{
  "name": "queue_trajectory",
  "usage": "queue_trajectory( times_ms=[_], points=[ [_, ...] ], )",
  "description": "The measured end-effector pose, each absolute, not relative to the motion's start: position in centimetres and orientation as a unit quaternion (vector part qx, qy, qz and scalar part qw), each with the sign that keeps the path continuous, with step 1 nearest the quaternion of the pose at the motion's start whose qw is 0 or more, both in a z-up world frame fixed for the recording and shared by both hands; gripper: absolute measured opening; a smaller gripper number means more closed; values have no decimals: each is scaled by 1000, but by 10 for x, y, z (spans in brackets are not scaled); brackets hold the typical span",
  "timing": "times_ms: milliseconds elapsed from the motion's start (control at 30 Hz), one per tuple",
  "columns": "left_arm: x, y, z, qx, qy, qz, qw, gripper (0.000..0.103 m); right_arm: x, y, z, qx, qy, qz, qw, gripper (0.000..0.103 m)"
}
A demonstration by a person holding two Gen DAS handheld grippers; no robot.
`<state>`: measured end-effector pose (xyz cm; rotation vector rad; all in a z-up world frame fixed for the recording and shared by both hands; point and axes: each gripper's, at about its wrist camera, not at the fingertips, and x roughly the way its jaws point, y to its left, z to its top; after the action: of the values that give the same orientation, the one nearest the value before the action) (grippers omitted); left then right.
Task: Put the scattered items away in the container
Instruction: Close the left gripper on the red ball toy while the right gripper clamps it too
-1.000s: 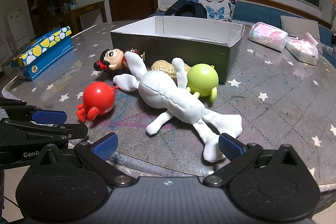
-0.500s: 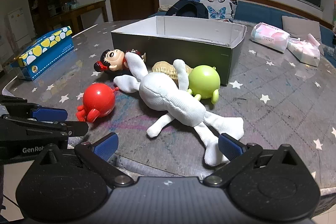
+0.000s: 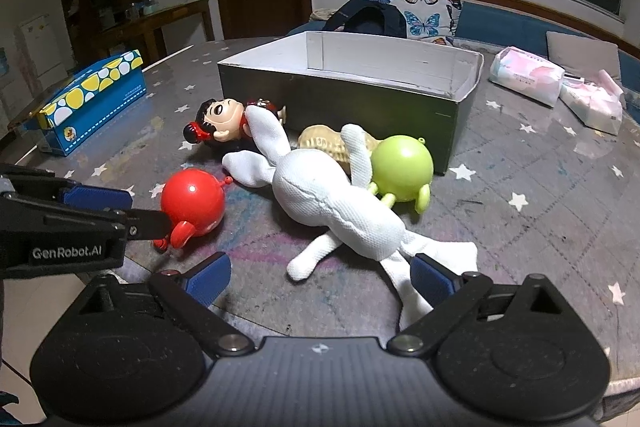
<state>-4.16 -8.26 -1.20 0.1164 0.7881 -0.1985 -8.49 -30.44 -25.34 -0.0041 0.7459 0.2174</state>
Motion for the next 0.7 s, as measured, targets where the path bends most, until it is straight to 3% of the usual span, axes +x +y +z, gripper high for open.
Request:
queue_trajectory(
  times_ms=[700],
  points=[
    [-26,-65,6,14,391,-139,910,43,-70,-269,-245,-32,347,193,917,95]
  ],
)
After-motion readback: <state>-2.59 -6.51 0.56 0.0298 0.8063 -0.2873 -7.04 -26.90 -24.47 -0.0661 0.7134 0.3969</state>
